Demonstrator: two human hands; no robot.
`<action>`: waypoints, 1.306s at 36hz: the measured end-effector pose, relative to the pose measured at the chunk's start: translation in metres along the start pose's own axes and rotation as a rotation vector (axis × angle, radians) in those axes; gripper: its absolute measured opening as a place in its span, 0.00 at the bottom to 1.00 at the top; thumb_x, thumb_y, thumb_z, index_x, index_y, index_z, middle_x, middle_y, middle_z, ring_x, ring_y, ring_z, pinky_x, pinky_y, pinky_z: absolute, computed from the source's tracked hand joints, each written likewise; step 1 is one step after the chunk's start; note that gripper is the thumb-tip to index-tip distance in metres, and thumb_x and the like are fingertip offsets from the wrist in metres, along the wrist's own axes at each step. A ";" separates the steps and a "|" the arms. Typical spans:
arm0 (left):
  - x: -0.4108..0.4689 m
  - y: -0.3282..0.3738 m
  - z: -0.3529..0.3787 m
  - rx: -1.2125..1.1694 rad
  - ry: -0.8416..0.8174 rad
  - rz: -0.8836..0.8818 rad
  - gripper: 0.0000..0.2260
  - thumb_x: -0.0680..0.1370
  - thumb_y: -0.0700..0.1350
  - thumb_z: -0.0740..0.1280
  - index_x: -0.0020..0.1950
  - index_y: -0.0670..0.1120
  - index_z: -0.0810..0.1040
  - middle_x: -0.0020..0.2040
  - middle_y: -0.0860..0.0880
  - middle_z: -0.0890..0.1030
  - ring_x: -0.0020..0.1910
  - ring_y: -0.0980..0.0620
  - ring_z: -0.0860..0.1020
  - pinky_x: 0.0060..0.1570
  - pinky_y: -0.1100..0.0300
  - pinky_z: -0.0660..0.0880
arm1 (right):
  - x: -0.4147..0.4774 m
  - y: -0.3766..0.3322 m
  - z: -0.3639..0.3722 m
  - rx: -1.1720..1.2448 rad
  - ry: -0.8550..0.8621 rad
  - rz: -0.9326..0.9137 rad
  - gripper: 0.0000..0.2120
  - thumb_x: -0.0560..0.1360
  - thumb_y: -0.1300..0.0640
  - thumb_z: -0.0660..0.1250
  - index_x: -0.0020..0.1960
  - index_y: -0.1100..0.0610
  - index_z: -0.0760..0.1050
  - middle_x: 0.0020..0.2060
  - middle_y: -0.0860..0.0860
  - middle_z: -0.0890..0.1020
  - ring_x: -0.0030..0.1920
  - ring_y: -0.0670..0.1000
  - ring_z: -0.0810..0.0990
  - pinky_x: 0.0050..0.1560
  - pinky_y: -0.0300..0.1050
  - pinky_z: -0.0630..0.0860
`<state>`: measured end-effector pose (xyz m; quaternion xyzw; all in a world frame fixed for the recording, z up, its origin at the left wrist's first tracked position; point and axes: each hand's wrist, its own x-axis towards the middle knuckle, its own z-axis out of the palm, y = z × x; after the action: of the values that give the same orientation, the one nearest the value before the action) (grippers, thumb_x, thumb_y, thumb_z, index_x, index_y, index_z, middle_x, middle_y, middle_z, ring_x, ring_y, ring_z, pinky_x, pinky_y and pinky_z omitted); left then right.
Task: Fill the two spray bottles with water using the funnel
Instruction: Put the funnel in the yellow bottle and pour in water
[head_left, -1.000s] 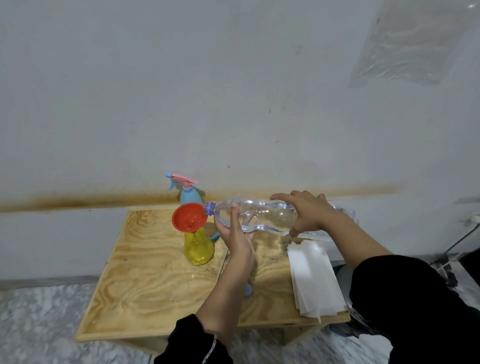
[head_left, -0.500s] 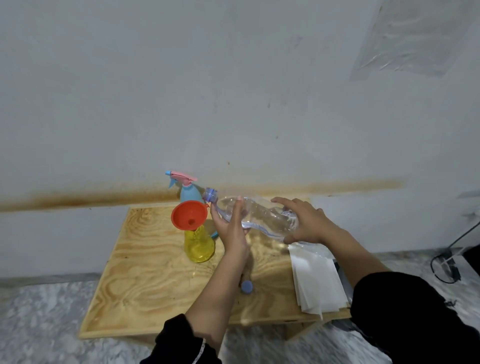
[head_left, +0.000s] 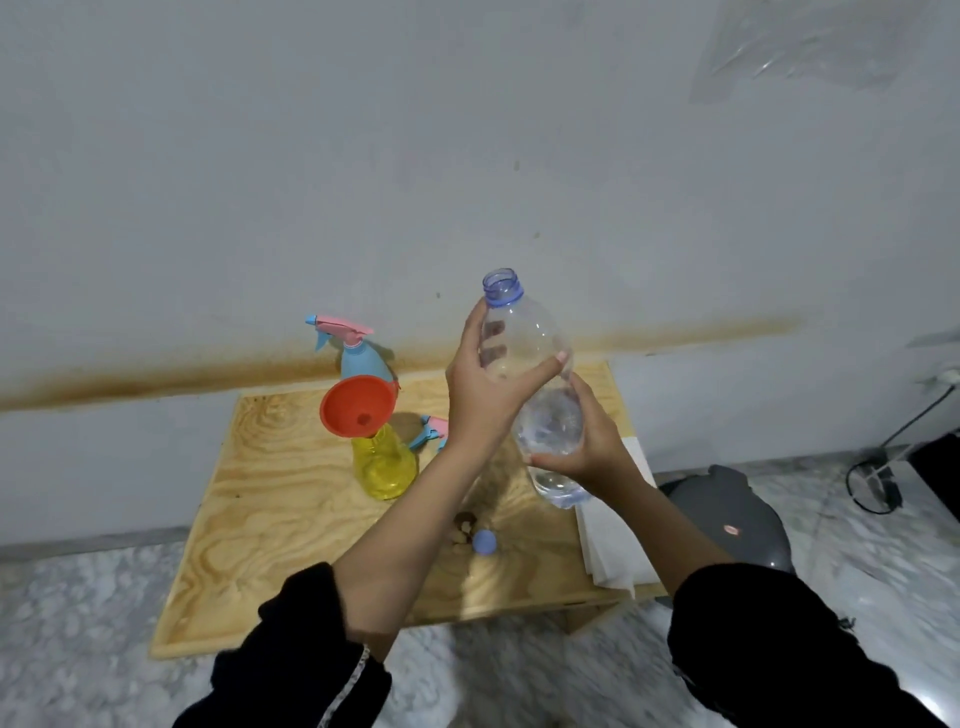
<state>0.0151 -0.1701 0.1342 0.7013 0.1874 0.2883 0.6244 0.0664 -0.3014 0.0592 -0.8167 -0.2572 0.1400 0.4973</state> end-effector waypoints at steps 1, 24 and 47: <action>0.000 0.000 0.001 0.024 -0.015 0.017 0.36 0.62 0.49 0.81 0.67 0.56 0.69 0.59 0.52 0.77 0.56 0.52 0.77 0.54 0.56 0.78 | -0.001 0.002 0.003 0.003 0.010 0.002 0.54 0.58 0.47 0.80 0.74 0.49 0.53 0.70 0.48 0.66 0.68 0.46 0.65 0.67 0.46 0.66; -0.015 -0.030 -0.001 0.178 -0.302 0.052 0.36 0.64 0.52 0.79 0.68 0.63 0.66 0.65 0.59 0.72 0.63 0.57 0.71 0.59 0.56 0.73 | -0.014 0.033 0.035 -0.015 0.075 0.045 0.49 0.64 0.53 0.78 0.73 0.48 0.49 0.67 0.44 0.63 0.68 0.45 0.65 0.64 0.38 0.63; -0.015 -0.034 0.001 0.202 -0.441 0.068 0.37 0.69 0.55 0.75 0.72 0.64 0.58 0.68 0.59 0.64 0.66 0.62 0.65 0.61 0.60 0.65 | -0.011 0.037 0.034 -0.061 0.148 0.049 0.47 0.64 0.53 0.78 0.74 0.53 0.52 0.72 0.50 0.64 0.70 0.51 0.65 0.65 0.41 0.64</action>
<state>0.0081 -0.1753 0.0985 0.8121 0.0510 0.1290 0.5668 0.0514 -0.2963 0.0099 -0.8455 -0.2038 0.0833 0.4864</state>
